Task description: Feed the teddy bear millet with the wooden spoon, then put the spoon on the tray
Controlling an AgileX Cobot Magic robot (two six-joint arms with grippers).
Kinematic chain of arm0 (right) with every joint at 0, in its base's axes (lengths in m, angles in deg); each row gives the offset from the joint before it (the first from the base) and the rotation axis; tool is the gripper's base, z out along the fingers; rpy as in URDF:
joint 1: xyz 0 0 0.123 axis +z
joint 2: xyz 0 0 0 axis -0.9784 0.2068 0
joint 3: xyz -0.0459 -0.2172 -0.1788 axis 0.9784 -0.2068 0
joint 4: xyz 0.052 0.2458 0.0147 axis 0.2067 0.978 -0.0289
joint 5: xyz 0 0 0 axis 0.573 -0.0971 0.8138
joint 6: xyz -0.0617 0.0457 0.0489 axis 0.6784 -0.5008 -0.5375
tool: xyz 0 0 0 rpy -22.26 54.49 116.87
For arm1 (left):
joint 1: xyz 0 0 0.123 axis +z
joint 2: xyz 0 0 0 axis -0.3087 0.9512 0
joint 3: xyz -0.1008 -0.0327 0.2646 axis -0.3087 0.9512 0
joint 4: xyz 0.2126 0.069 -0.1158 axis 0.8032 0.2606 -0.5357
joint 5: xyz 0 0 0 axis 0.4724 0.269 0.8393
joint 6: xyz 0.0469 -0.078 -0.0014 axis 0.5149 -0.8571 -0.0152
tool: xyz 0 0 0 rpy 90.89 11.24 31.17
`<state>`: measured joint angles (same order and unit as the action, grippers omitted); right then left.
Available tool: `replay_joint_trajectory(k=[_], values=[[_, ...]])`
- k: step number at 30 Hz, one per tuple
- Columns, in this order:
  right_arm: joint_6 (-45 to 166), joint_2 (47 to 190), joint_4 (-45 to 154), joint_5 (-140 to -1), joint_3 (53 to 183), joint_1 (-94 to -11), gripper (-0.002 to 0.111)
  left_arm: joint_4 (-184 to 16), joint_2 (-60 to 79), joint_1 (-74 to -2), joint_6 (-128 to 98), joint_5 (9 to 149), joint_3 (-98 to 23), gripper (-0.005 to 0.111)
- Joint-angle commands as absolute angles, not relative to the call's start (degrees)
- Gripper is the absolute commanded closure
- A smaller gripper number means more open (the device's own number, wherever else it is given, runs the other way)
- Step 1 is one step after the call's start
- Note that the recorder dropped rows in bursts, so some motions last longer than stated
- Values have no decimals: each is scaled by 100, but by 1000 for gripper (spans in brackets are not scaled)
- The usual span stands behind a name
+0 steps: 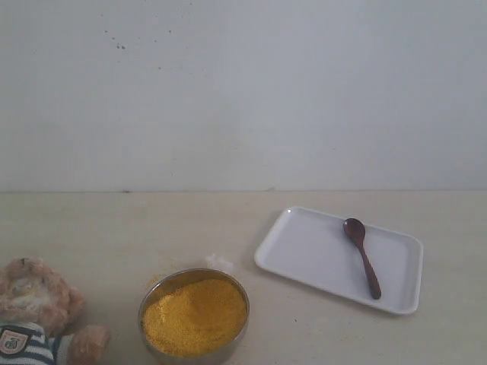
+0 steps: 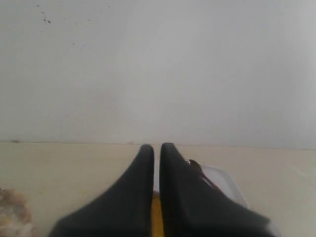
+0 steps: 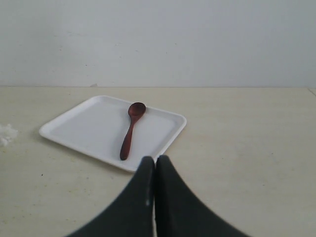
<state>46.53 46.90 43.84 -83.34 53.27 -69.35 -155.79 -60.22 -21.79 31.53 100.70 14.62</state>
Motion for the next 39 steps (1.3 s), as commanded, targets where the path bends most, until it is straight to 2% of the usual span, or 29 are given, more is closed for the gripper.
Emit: replay_joint_trajectory(k=[1, 7, 13, 39], values=[[4661, 4663, 4368, -8289, 5328, -6950, 108, -14686, -6039, -2189, 3010, 9688, 1689, 103], [4661, 4663, 4368, -8278, 5328, -6950, 108, -11478, -6039, -2189, -357, 9056, 2112, 103], [4661, 4663, 4368, -8278, 5328, -6950, 108, -9429, -6039, -2189, -1996, 8034, 2301, 103], [4661, 4663, 4368, -8278, 5328, -6950, 108, -9416, -6039, -2189, -1907, 8028, 2301, 103]])
